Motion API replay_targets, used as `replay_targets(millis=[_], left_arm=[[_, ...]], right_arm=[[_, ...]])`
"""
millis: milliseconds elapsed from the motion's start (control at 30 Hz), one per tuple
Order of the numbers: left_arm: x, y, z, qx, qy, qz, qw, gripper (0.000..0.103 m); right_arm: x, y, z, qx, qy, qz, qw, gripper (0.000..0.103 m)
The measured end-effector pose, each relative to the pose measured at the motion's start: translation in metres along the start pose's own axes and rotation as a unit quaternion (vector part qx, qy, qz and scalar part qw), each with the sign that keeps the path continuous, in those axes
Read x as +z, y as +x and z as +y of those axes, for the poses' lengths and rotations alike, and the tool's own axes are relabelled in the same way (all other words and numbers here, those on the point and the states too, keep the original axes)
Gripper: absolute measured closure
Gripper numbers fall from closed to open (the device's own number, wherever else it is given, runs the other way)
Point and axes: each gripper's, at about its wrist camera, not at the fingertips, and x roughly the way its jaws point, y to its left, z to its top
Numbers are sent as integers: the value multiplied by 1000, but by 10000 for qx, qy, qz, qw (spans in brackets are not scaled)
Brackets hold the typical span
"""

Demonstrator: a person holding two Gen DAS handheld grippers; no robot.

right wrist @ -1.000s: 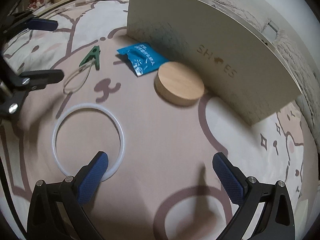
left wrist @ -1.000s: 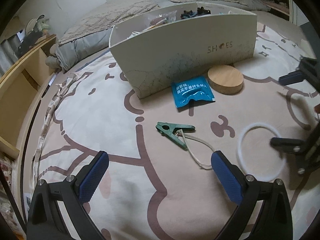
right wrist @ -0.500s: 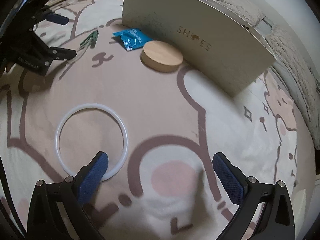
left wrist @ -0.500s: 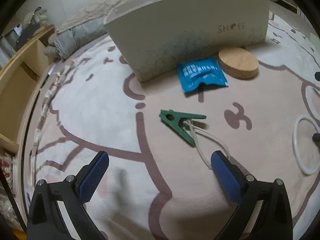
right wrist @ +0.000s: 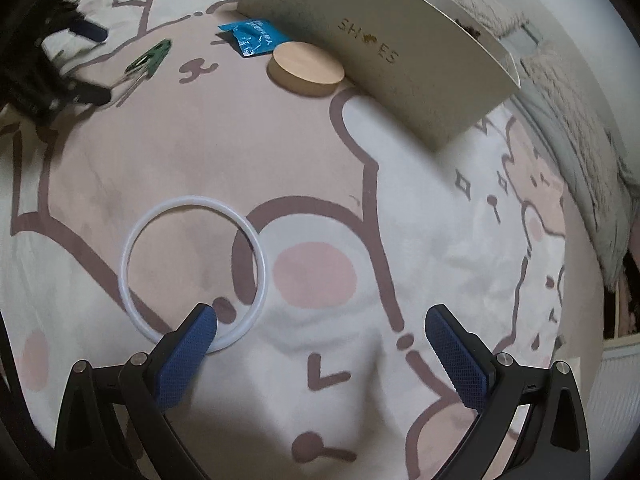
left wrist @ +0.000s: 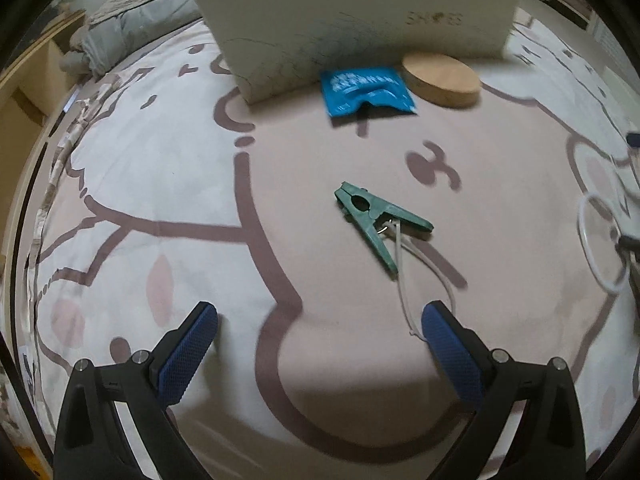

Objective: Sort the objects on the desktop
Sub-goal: 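Lower the right tool over the white ring while the left tool nears the green clothespin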

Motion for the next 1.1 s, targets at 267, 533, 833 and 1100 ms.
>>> replay_targets(millis=[267,533,833,1100], left_arm=[[-19,-16,-15,41,709,-68,9975,0],[-23,-41,-13,-84,700,-663,9953,0],[-18,-57,-22,-184,-403,-1270,9909,0],[-15,-41,-43,-209,-272,-1131,9930,0]], right_arm=[[-10,0,4,-276,-31,179,9995,0],[-7,-32,-9,589,998,-927,9889,0],[-19,-25,14,864,1719,-1223,9737,0],[-20,-5,39,809,1635,-1011,9780,0]])
